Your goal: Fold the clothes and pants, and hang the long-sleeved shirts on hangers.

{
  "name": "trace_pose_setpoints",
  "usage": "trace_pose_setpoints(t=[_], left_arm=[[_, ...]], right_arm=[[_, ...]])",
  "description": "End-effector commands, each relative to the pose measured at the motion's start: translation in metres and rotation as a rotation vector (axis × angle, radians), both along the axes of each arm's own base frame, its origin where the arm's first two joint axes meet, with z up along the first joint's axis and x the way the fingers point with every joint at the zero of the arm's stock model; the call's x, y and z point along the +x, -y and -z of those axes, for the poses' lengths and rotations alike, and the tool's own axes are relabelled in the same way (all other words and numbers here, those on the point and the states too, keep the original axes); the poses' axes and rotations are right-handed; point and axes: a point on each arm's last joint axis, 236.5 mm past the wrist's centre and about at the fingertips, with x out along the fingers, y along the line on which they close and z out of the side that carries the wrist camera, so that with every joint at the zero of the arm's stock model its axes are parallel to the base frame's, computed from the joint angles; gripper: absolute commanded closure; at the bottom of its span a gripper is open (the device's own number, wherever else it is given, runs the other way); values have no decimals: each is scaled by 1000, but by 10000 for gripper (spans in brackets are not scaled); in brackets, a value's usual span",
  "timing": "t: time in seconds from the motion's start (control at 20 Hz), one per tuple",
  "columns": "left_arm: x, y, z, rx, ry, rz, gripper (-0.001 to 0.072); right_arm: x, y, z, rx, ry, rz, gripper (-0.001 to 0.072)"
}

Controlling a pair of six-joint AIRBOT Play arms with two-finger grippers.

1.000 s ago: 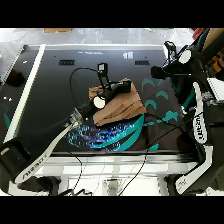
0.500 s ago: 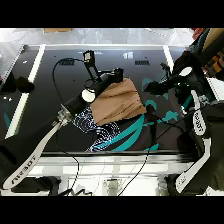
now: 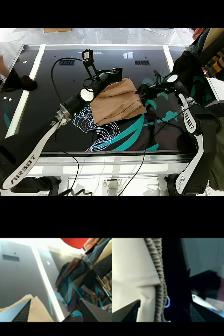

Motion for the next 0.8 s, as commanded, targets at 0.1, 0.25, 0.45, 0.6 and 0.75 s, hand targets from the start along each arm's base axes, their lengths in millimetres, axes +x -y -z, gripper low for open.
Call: trace_pose_setpoints(t=[0.1,0.25,0.45,0.6,0.75], left_arm=[[1,-1,-1,7,6,0,4],[0,1,-1,184,125,40,6],[1,1,-2,326,222,70,6],[6,-7,-2,394,261,70,6],[12,-23,17,555,270,112,7]], right_arm=[[-23,-36,24,19,-100,-57,32],[-39,-62,28,14,-122,-136,114],[-43,-94,27,-8,-33,-241,662],[-31,-105,6,-9,40,-277,687],[-2,-98,-43,-8,164,-259,687]])
